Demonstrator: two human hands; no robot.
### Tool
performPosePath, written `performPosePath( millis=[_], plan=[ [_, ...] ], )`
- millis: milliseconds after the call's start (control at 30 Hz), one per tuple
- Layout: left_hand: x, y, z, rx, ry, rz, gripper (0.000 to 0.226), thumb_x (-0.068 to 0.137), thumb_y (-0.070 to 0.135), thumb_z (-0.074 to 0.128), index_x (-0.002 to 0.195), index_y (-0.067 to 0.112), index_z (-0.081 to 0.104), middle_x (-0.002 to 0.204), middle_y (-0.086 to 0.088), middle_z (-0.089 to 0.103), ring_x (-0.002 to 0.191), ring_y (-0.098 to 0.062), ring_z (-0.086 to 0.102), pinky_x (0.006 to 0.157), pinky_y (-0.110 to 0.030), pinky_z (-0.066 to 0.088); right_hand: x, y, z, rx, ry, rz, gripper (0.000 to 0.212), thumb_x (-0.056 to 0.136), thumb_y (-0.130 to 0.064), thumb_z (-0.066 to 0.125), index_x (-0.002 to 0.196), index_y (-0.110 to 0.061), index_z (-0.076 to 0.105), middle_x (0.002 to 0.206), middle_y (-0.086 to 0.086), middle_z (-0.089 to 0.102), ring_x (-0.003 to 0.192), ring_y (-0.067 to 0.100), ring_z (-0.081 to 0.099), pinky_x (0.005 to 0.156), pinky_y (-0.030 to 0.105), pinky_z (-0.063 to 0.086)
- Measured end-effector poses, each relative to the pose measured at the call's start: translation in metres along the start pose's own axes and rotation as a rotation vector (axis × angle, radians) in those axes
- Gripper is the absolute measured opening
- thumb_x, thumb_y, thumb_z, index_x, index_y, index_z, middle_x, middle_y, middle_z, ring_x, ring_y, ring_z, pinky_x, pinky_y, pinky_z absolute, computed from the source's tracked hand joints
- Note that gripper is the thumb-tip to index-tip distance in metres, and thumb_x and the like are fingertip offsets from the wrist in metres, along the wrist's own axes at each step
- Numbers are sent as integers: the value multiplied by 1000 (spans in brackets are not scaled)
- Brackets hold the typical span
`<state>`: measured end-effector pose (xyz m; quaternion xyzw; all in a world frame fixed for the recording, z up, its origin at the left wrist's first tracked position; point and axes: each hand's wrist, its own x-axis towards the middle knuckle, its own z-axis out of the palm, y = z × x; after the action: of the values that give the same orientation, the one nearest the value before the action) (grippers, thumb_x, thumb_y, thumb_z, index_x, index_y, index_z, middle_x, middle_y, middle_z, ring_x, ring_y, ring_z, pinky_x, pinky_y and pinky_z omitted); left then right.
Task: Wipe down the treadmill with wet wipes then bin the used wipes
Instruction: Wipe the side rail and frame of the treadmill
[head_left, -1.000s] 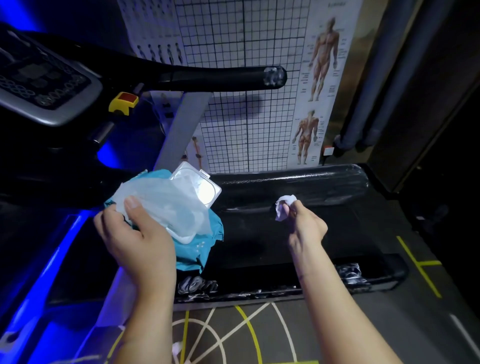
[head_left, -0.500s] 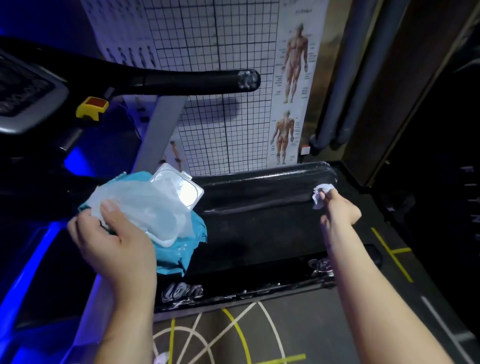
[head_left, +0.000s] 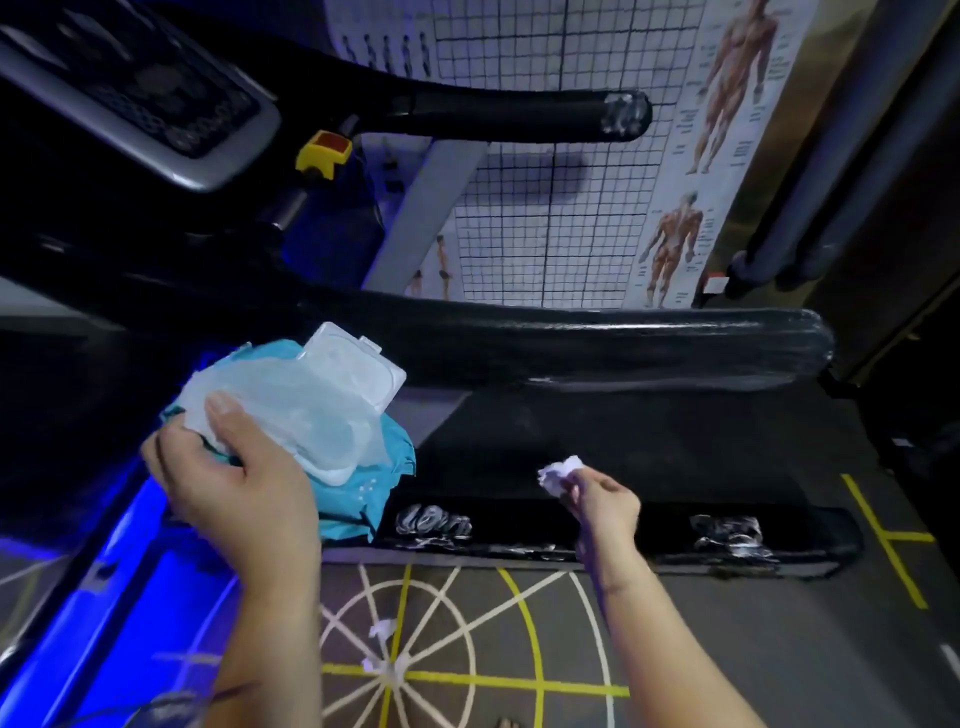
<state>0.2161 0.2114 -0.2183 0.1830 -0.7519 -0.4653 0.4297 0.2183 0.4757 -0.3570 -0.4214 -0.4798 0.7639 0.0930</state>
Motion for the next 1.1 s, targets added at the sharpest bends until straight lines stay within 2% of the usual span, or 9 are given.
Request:
performPosePath(
  millis=[167,300,400,467,667,767,833,1000,1100],
  plan=[
    [33,-29,-57,59,39,-60,41,110,23,48,116,-15,61,122,-37,56,109,-31,48,89,-10,35,-48,69,70,-175,-200,116,18,87,6,59,75,-4,68,73,13,71,59,19,68,55,19,55],
    [68,-62,-107,131,84,-101,36,110,19,49,114,-15,61,121,-39,56,110,-37,50,91,-29,37,-77,135,107,-363,-305,129,17,81,-14,65,84,1,72,84,20,76,81,35,74,74,39,59],
    [93,-86,-153,189,104,-111,31,110,14,50,108,-15,61,118,-40,56,101,-31,44,85,-34,33,-103,173,135,-414,-363,156,34,70,-23,63,84,8,68,82,25,74,72,35,70,81,54,58],
    [112,-107,-184,219,117,-135,28,108,14,51,103,-12,61,115,-37,56,99,-32,45,81,-32,31,-129,192,155,-434,-381,188,13,81,-10,61,76,1,67,70,17,72,66,31,68,79,48,57],
    [154,-176,-261,268,98,-218,21,104,9,58,91,-8,59,104,-30,54,81,-13,35,75,-22,24,-169,270,213,-631,-500,158,23,87,3,49,67,-6,55,58,17,57,51,25,54,51,28,43],
    [165,-198,-286,306,38,-188,17,102,5,63,88,-3,57,99,-22,52,78,-5,29,74,-18,24,-170,303,218,-848,-457,49,22,82,-28,70,69,-17,56,81,10,66,76,25,56,80,45,54],
    [174,-212,-298,280,-20,-205,21,102,8,64,84,5,52,99,-15,50,76,-10,35,70,-16,27,-161,326,209,-980,-471,-77,21,82,-34,70,76,-18,58,85,11,63,83,26,57,86,42,51],
    [184,-236,-296,182,-198,-300,37,101,21,66,73,14,43,92,-4,48,76,1,49,65,-29,26,-221,302,188,-931,-475,-73,19,81,-40,56,84,-26,69,77,17,71,80,44,68,76,57,56],
    [181,-232,-278,97,-339,-292,39,101,30,68,72,26,42,89,2,45,72,-7,48,63,-29,29,-295,242,200,-707,-465,-184,14,98,-31,63,93,-27,76,93,-1,77,88,18,73,83,39,57]
  ],
)
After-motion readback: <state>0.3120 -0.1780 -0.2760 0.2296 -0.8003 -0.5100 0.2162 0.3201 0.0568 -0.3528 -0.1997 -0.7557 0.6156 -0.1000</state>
